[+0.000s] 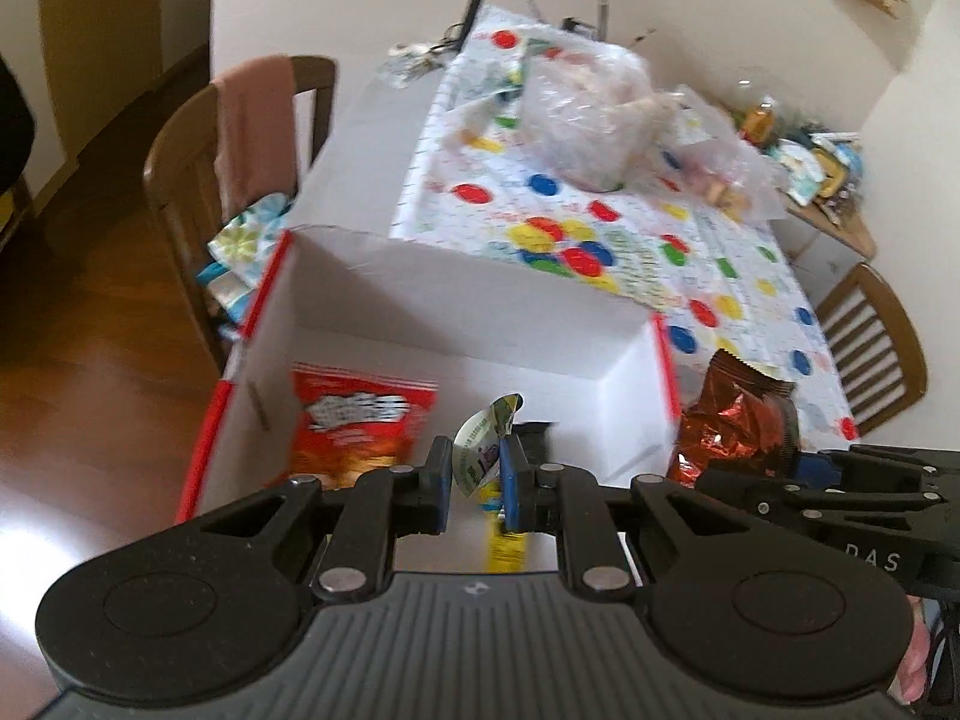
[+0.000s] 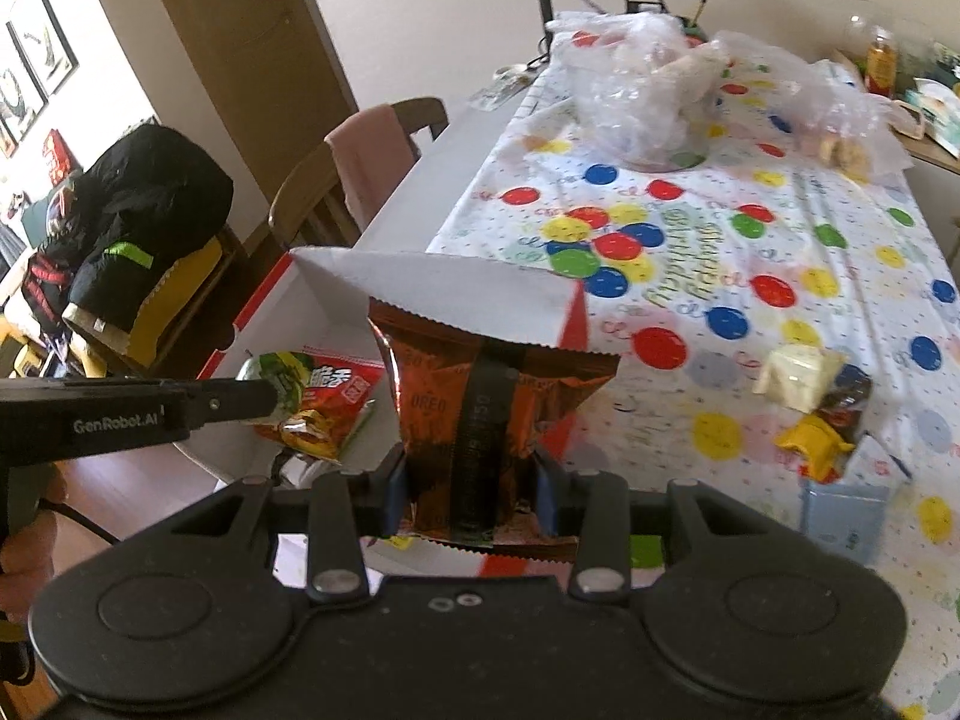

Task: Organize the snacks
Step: 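Carry the copper chip bag and green-labelled snack over the box with both tools, then open the left tool over the box while the right tool releases the copper bag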

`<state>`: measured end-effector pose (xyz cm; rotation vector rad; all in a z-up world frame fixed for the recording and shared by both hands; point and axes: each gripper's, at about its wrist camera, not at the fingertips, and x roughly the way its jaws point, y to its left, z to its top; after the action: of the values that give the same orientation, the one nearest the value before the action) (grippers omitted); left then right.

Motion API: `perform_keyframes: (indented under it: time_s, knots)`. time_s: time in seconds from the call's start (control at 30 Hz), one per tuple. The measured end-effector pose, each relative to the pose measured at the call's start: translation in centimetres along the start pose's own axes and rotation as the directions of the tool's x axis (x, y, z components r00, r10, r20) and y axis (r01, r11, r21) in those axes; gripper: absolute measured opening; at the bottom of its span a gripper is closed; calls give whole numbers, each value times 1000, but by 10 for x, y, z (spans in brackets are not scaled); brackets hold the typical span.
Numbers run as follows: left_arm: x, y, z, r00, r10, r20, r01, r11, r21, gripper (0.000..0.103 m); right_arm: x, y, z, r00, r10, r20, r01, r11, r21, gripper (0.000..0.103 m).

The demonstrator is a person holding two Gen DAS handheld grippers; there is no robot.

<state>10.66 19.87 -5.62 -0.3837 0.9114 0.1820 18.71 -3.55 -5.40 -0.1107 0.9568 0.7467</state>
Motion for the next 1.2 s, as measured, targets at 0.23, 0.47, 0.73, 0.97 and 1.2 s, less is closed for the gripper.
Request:
perform_keyframes:
  time_s: [0.23,0.47,0.73,0.97,1.2]
  knots:
    - [21,34,8,998,51,-29,-51,999,-18,16,43,26,13,998,-16,-55,15,999,-35,39]
    - [47,52,12,994,83,-73,-85,996,-22,16,92,40,14,989,-44,-142,38,998,-45,39]
    - [66,57,10,989,99,-113,-101,995,-9,16,131,58,7,971,-45,-235,26,996,-84,39]
    - [75,55,5,984,107,-144,-107,994,7,16,143,65,3,962,-61,-266,39,995,-88,40]
    - [76,54,2,984,105,-146,-103,994,21,16,143,65,5,962,-68,-264,51,996,-71,43]
